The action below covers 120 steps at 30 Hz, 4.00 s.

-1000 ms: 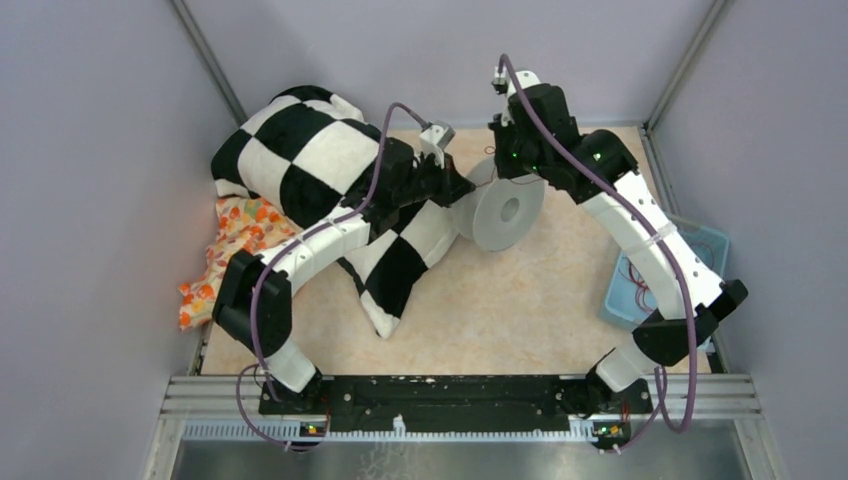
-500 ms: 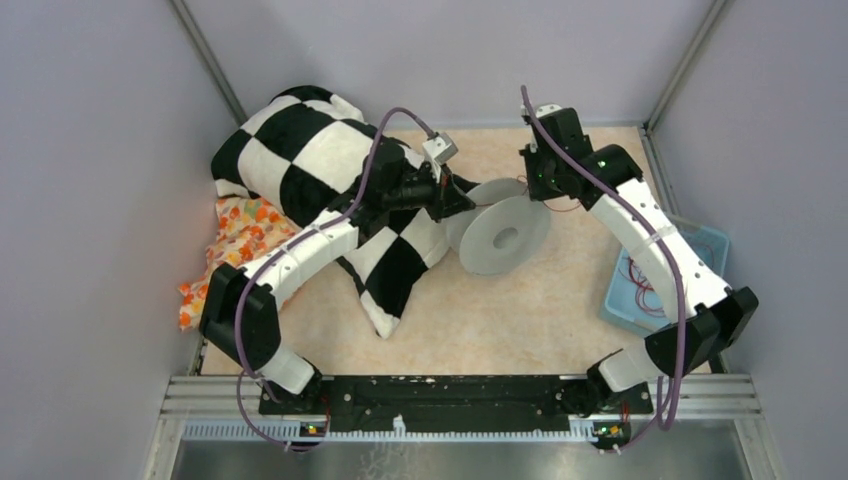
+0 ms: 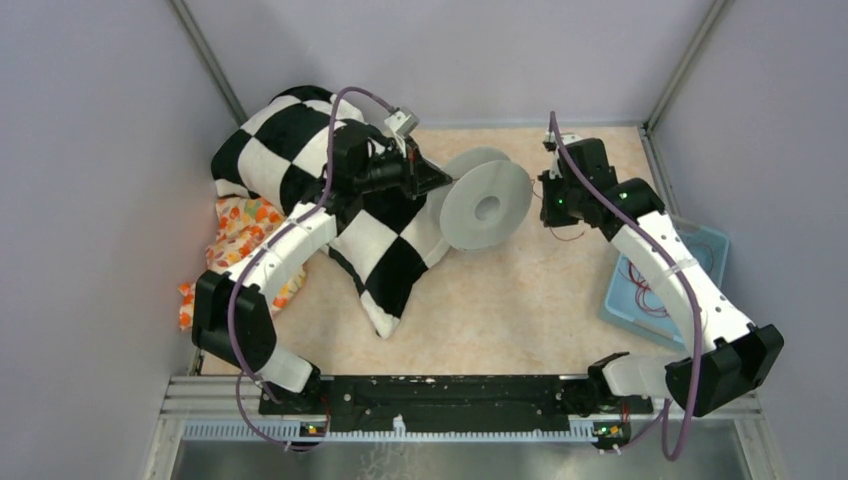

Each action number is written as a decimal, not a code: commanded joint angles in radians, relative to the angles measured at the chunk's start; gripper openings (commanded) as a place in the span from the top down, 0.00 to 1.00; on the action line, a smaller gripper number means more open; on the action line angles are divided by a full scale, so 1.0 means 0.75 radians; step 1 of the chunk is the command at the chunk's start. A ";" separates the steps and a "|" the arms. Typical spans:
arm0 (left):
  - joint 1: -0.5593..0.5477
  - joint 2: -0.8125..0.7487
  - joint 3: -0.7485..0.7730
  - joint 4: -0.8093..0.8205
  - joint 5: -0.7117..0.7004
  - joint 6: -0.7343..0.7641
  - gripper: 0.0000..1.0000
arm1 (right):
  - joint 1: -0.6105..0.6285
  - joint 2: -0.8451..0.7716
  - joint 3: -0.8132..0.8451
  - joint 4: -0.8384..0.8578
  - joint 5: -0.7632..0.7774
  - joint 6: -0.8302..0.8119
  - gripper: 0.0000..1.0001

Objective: Wrap the cables

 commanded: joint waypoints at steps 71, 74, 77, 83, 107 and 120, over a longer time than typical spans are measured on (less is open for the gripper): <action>0.071 -0.187 -0.238 0.634 -0.552 -0.745 1.00 | 0.203 -0.438 -0.745 0.929 -0.319 0.707 1.00; 0.016 -0.201 -0.248 0.595 -0.701 -0.743 1.00 | 0.235 -0.366 -0.714 0.948 -0.316 0.705 1.00; -0.077 -0.206 -0.220 0.532 -0.865 -0.683 1.00 | 0.334 -0.286 -0.673 0.969 -0.242 0.687 1.00; -0.204 -0.147 -0.091 0.333 -1.074 -0.487 1.00 | 0.457 -0.158 -0.521 0.973 -0.210 0.665 1.00; -0.329 -0.117 -0.142 0.362 -0.697 -0.059 1.00 | 0.446 -0.181 -0.408 0.950 -0.075 0.695 0.81; -0.325 -0.157 -0.161 0.333 -0.533 0.019 1.00 | 0.376 -0.277 -0.512 1.040 -0.070 0.772 0.72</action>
